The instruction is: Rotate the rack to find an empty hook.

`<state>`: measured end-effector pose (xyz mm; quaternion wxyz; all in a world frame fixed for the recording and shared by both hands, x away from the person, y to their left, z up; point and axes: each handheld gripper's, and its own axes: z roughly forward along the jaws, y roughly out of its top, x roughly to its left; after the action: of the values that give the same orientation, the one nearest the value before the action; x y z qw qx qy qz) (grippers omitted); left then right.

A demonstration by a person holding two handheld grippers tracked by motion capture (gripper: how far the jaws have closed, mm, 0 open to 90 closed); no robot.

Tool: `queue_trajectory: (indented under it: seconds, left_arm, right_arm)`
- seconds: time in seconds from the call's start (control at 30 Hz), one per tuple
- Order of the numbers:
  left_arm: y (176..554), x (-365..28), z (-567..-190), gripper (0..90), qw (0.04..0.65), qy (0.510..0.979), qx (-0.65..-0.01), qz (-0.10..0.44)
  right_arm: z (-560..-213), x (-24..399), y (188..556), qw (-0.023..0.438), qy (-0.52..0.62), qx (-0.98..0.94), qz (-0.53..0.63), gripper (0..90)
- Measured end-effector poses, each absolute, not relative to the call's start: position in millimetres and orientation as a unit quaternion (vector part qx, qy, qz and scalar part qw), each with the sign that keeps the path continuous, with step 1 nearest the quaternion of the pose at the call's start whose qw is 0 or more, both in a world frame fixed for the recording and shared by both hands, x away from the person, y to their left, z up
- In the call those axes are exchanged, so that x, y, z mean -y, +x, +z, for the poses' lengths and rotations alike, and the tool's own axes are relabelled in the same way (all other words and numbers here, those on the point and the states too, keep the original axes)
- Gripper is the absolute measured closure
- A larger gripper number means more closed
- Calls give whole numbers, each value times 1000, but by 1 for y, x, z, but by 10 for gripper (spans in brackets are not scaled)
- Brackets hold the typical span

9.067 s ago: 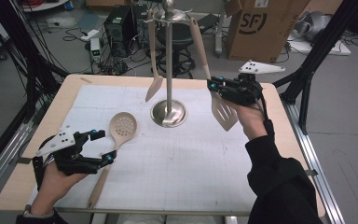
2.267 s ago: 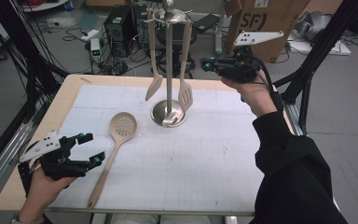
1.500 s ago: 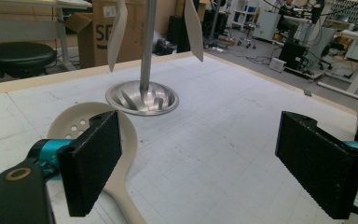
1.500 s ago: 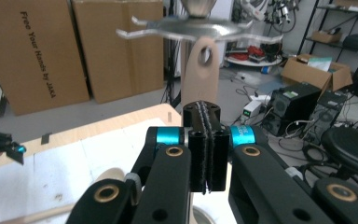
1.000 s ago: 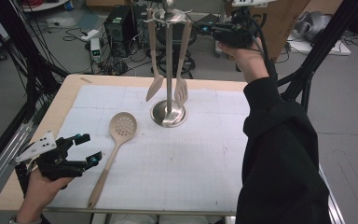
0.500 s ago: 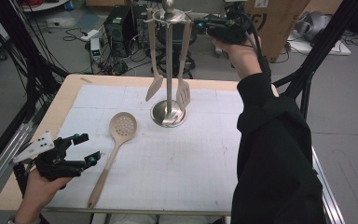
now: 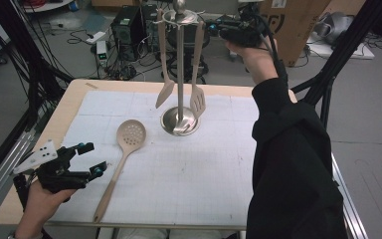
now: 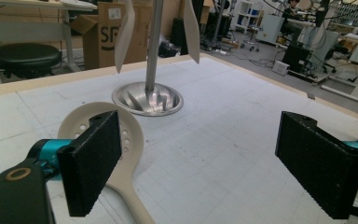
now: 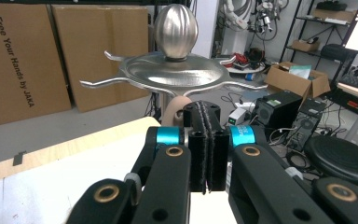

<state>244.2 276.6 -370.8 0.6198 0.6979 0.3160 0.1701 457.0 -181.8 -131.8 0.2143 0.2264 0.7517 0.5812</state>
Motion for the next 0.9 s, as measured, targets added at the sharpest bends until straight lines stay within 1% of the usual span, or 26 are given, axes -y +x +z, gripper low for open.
queue_trajectory:
  seconds: [0.33,0.9]
  left_arm:
    - [244,-278,-370,150,621,695,-318,171]
    - [243,-275,-370,150,619,698,-316,171]
  right_arm:
    - [-132,176,455,210,216,-755,582,900]
    - [-132,162,440,200,197,-762,584,900]
